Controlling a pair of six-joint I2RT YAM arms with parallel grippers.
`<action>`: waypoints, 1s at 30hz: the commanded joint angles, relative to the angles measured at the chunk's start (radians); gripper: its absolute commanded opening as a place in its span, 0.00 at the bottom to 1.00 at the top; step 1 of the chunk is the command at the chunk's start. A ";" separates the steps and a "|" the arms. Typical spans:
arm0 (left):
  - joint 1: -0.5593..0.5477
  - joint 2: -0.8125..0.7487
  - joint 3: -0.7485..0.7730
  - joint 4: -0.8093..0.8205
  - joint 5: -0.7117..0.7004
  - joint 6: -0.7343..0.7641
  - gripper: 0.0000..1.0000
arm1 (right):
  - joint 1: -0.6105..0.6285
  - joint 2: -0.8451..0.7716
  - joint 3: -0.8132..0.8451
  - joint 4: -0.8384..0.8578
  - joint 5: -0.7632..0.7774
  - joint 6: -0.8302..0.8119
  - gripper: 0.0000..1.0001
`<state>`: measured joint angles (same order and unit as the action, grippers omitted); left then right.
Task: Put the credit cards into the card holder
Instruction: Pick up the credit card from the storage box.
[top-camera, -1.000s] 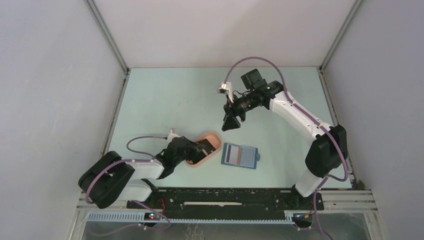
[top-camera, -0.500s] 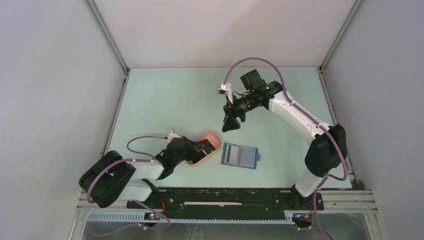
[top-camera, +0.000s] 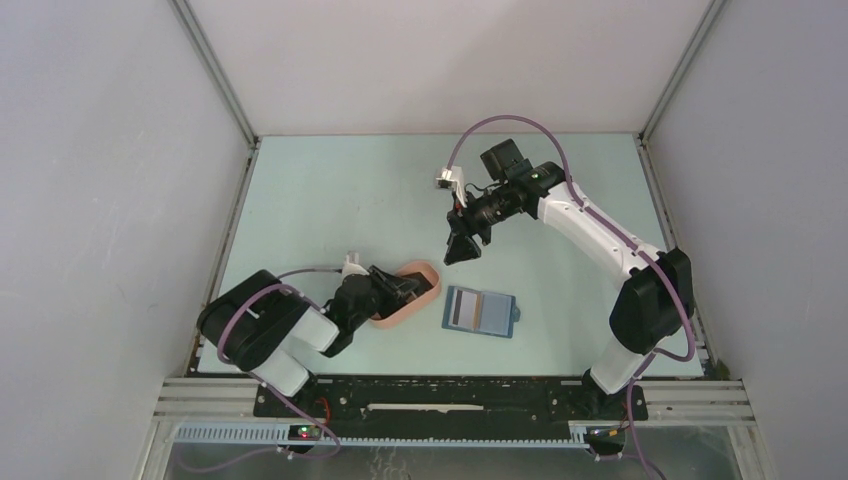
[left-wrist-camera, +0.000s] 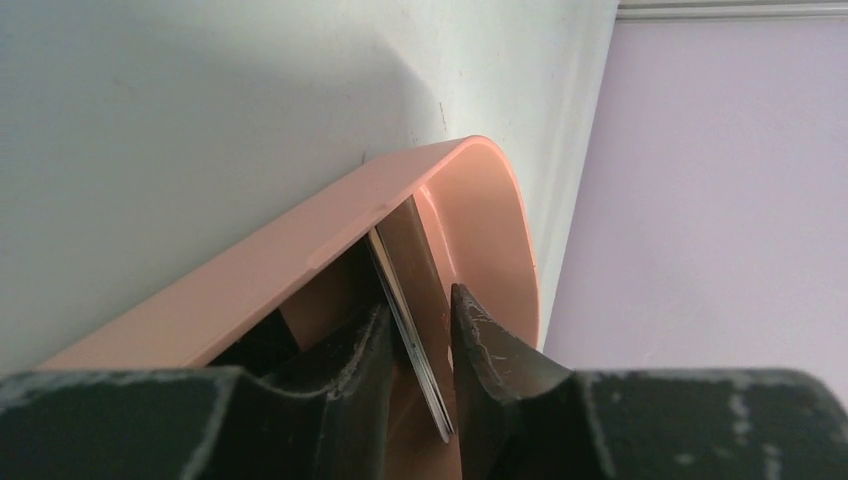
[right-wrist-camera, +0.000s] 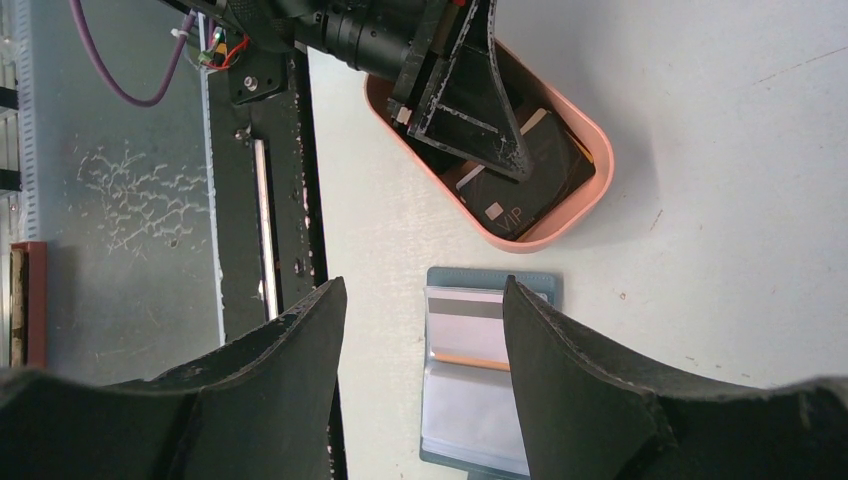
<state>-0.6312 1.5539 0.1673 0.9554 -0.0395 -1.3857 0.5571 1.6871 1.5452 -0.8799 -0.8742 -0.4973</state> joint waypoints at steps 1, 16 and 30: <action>0.008 0.067 -0.022 0.075 0.032 -0.023 0.30 | 0.004 0.002 0.008 -0.004 -0.019 -0.021 0.67; 0.008 -0.134 -0.080 -0.034 0.042 0.171 0.02 | 0.005 0.001 0.008 -0.005 -0.021 -0.021 0.67; 0.007 -0.302 -0.075 -0.250 0.017 0.248 0.20 | 0.007 0.003 0.009 -0.006 -0.019 -0.020 0.67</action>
<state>-0.6277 1.2694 0.0864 0.7425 0.0017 -1.1786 0.5575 1.6875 1.5452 -0.8814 -0.8742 -0.5011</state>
